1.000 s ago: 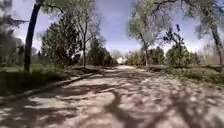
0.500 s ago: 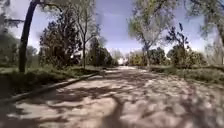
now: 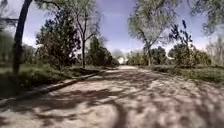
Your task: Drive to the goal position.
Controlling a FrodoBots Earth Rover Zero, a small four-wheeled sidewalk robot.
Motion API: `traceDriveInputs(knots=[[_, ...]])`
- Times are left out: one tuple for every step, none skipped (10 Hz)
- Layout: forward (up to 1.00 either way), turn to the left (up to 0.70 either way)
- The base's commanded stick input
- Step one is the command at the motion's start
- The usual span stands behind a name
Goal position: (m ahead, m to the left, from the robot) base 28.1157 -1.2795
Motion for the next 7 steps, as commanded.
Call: traceDriveInputs(knots=[[0.70, 0.00], [0.70, 0.00], [0.70, 0.00], [0.70, 0.00], [0.70, 0.00], [0.70, 0.00], [0.70, 0.00]])
